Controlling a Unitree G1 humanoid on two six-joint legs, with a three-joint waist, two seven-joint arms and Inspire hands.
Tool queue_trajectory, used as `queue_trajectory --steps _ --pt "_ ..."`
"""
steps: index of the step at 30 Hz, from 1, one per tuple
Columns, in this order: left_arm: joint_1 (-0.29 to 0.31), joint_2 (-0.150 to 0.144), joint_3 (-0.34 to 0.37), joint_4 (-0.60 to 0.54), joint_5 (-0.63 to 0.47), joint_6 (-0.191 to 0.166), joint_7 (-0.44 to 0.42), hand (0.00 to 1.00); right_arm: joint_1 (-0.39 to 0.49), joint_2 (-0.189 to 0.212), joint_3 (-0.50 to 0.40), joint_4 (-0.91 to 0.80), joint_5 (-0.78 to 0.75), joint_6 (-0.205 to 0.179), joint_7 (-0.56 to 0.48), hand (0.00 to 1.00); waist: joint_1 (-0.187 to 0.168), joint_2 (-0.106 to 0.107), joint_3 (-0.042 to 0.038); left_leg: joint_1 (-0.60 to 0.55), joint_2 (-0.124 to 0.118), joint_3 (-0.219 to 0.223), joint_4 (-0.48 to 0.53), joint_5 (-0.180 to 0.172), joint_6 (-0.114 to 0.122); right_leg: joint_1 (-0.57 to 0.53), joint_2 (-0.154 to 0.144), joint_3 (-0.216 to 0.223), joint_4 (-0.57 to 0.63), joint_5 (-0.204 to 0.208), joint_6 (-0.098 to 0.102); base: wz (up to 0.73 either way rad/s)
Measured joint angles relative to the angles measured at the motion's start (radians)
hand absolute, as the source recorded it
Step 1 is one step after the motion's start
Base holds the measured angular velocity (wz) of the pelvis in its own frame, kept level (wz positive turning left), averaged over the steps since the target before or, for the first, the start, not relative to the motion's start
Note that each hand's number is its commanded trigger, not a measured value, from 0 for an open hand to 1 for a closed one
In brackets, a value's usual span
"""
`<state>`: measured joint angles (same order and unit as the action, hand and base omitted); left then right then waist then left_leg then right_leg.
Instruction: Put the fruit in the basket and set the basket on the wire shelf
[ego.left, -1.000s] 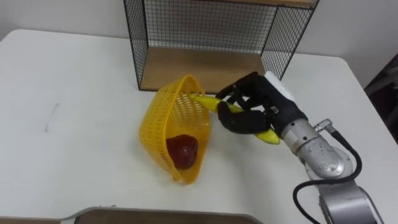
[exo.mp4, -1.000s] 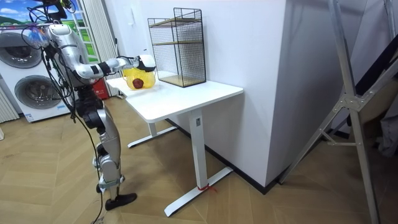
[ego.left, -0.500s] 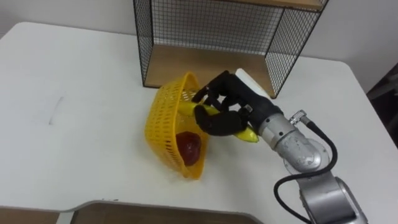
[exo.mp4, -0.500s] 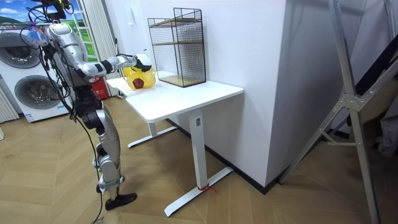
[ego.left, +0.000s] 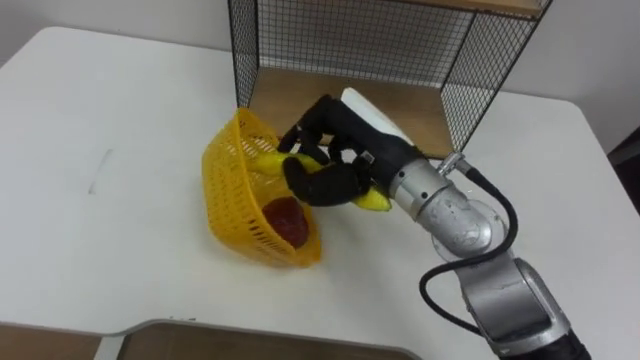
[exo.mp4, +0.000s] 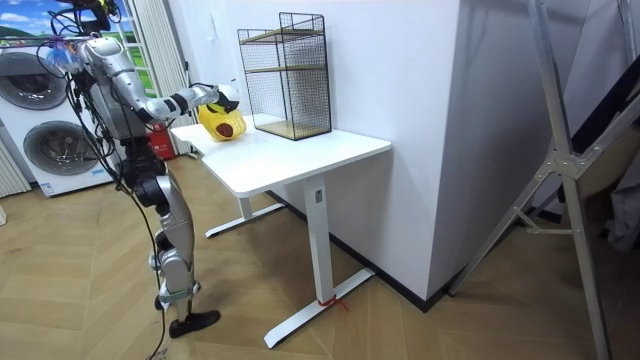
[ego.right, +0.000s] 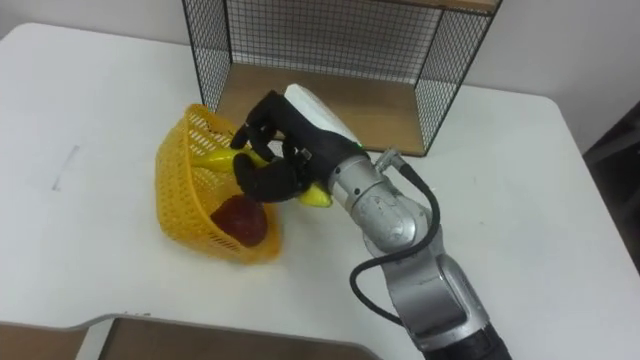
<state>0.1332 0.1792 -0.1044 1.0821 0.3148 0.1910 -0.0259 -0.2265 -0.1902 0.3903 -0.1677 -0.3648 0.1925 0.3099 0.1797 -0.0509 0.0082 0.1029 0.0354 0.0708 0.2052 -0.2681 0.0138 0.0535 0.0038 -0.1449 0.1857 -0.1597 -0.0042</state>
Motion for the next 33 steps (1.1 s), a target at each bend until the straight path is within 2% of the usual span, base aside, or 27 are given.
queue_trajectory --steps 5,6,10,11,16,21,23,33 --pt "-0.039 0.004 -0.04 0.041 -0.008 0.0 0.016 0.0 0.0 -0.003 0.087 0.039 -0.011 0.009 0.022 1.0 0.012 -0.004 0.0052 0.0 0.0 -0.005 0.0 0.0 0.0 0.001 -0.001 -0.004 0.0 0.0 0.0 0.0" --pt "-0.041 0.008 -0.042 0.042 -0.009 0.0 0.015 0.0 -0.002 0.001 0.09 0.038 -0.011 0.01 0.022 1.0 0.017 -0.008 0.0077 0.0 0.0 -0.002 0.0 0.001 -0.001 0.001 0.0 -0.003 0.0 0.0 0.0 0.0" --pt "-0.042 0.014 -0.058 0.04 -0.01 0.005 0.015 0.0 -0.015 0.012 0.101 0.042 -0.034 0.018 0.038 1.0 0.021 -0.019 0.0095 -0.004 -0.001 -0.004 0.001 0.001 -0.001 0.0 0.0 -0.004 0.001 0.0 0.0 0.01" --pt "-0.042 0.014 -0.058 0.04 -0.009 0.007 0.015 0.0 -0.023 0.026 0.102 0.054 -0.037 0.018 0.041 1.0 0.022 -0.022 0.0099 -0.004 -0.001 -0.005 0.0 0.001 -0.001 0.0 0.0 -0.004 0.001 0.0 0.0 0.0" --pt "-0.049 0.011 -0.056 0.037 0.004 0.024 0.013 0.0 -0.032 0.052 0.119 0.083 -0.081 0.018 0.051 1.0 0.035 -0.021 0.0096 -0.005 0.0 -0.008 -0.004 0.001 -0.001 -0.001 0.0 -0.01 0.0 0.0 0.0 0.01" --pt "-0.051 0.009 -0.056 -0.005 0.02 0.044 0.011 0.0 -0.04 0.074 0.139 0.106 -0.194 0.018 0.068 1.0 0.048 -0.017 0.0076 -0.011 0.0 -0.02 0.0 0.001 -0.001 -0.001 -0.002 -0.025 0.0 0.0 0.0 0.07" --pt "-0.05 0.009 -0.056 -0.019 0.031 0.05 0.006 0.0 -0.059 0.076 0.142 0.127 -0.2 0.018 0.073 0.0 0.048 -0.014 0.0059 -0.011 -0.001 -0.022 0.001 0.001 -0.001 0.0 -0.003 -0.028 0.0 0.0 0.0 0.0" --pt "-0.047 0.007 -0.057 -0.043 0.049 0.07 0.016 0.0 -0.054 0.086 0.156 0.176 -0.24 0.018 0.033 0.0 0.045 -0.012 0.0053 -0.003 -0.008 -0.033 0.008 0.004 0.001 0.018 -0.011 -0.042 0.003 0.0 0.0 0.03"
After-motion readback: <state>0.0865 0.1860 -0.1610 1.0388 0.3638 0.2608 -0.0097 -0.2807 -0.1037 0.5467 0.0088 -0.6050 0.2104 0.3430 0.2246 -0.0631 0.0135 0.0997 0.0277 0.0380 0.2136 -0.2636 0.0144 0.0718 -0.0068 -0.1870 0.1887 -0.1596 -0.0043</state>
